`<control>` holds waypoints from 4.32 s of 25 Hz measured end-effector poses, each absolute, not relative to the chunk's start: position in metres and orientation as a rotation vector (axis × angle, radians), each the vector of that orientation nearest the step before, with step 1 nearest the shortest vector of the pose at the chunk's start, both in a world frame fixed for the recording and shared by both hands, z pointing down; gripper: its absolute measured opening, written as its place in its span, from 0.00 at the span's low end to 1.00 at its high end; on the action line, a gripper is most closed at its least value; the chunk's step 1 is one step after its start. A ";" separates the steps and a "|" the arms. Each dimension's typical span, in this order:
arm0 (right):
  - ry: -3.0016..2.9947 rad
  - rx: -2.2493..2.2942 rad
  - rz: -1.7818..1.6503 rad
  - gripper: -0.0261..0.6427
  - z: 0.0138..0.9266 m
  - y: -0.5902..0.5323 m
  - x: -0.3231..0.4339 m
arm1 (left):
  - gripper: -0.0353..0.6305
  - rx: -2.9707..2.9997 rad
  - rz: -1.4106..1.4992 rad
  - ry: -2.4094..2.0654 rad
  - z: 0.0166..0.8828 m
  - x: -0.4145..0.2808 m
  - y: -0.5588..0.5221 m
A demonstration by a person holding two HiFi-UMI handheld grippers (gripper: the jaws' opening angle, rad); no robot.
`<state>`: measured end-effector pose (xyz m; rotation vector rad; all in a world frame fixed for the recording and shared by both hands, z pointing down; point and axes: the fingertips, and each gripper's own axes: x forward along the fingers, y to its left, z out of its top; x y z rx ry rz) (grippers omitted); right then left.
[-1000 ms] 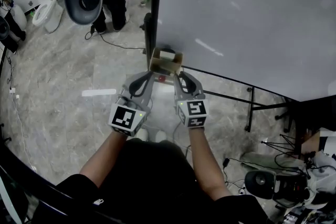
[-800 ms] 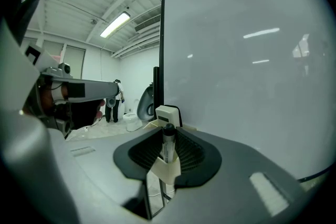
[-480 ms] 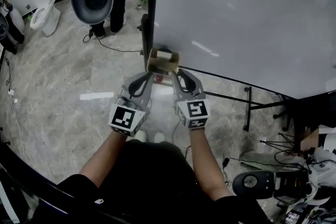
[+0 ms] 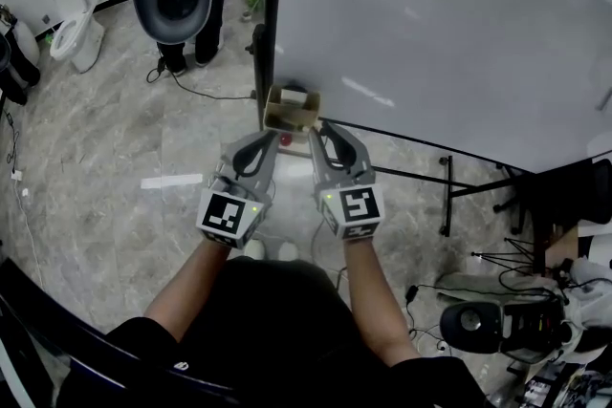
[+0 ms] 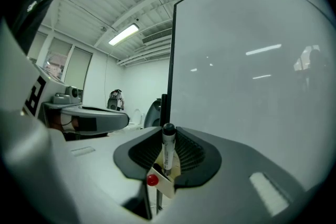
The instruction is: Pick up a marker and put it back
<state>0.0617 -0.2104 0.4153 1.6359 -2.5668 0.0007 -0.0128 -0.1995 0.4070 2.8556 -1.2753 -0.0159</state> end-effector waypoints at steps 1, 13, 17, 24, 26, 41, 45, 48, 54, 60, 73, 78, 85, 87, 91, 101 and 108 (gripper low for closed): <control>-2.568 1.638 -0.005 0.16 0.413 -0.208 0.061 | 0.06 2.858 -0.019 -1.271 0.406 -0.012 -0.198; -2.610 1.676 -0.103 0.16 0.379 -0.178 0.062 | 0.06 2.890 -0.042 -1.233 0.397 -0.008 -0.184; -2.611 1.698 -0.133 0.16 0.368 -0.167 0.063 | 0.06 2.901 -0.056 -1.228 0.391 -0.009 -0.181; -2.625 1.740 -0.183 0.16 0.348 -0.155 0.069 | 0.06 2.925 -0.073 -1.218 0.381 -0.011 -0.177; -2.626 1.750 -0.190 0.16 0.344 -0.152 0.070 | 0.06 2.927 -0.080 -1.212 0.379 -0.013 -0.177; -2.628 1.748 -0.194 0.16 0.340 -0.147 0.065 | 0.06 2.925 -0.074 -1.211 0.379 -0.020 -0.178; -2.630 1.748 -0.191 0.16 0.340 -0.149 0.064 | 0.06 2.926 -0.059 -1.219 0.381 -0.022 -0.179; -2.639 1.744 -0.196 0.16 0.341 -0.150 0.063 | 0.05 2.928 -0.050 -1.223 0.383 -0.023 -0.179; -2.637 1.735 -0.187 0.16 0.346 -0.153 0.063 | 0.06 2.917 -0.092 -1.211 0.382 -0.023 -0.181; -2.639 1.734 -0.181 0.16 0.348 -0.159 0.065 | 0.06 2.908 -0.088 -1.219 0.386 -0.021 -0.186; -2.642 1.724 -0.162 0.16 0.356 -0.171 0.071 | 0.06 2.901 -0.083 -1.234 0.389 -0.015 -0.196; -2.647 1.705 -0.151 0.16 0.361 -0.179 0.071 | 0.06 2.893 -0.075 -1.249 0.392 -0.015 -0.201; -2.655 1.673 -0.139 0.16 0.369 -0.194 0.069 | 0.06 2.876 -0.075 -1.283 0.394 -0.019 -0.213; -2.661 1.671 -0.131 0.16 0.370 -0.196 0.068 | 0.06 2.873 -0.070 -1.289 0.394 -0.020 -0.213; -2.655 1.662 -0.105 0.16 0.380 -0.205 0.069 | 0.06 2.864 -0.058 -1.298 0.397 -0.020 -0.217; -2.635 1.642 -0.057 0.16 0.402 -0.219 0.069 | 0.06 2.847 -0.043 -1.334 0.399 -0.028 -0.221; -2.615 1.629 -0.045 0.16 0.419 -0.227 0.069 | 0.06 2.825 -0.030 -1.360 0.398 -0.035 -0.219</control>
